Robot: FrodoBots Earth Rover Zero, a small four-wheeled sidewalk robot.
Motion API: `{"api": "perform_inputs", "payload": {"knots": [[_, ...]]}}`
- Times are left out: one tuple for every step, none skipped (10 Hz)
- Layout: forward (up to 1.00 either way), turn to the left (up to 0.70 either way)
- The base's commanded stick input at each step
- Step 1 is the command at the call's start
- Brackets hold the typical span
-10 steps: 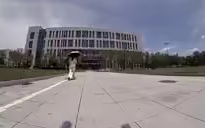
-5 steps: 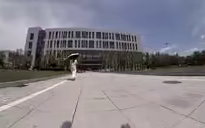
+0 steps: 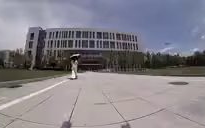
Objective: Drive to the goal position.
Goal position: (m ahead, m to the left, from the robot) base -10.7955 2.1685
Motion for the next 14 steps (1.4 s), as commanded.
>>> {"api": "perform_inputs", "payload": {"knots": [[0.70, 0.00], [0.70, 0.00], [0.70, 0.00], [0.70, 0.00], [0.70, 0.00], [0.70, 0.00], [0.70, 0.00], [0.70, 0.00], [0.70, 0.00], [0.70, 0.00], [0.70, 0.00], [0.70, 0.00], [0.70, 0.00], [0.70, 0.00]]}}
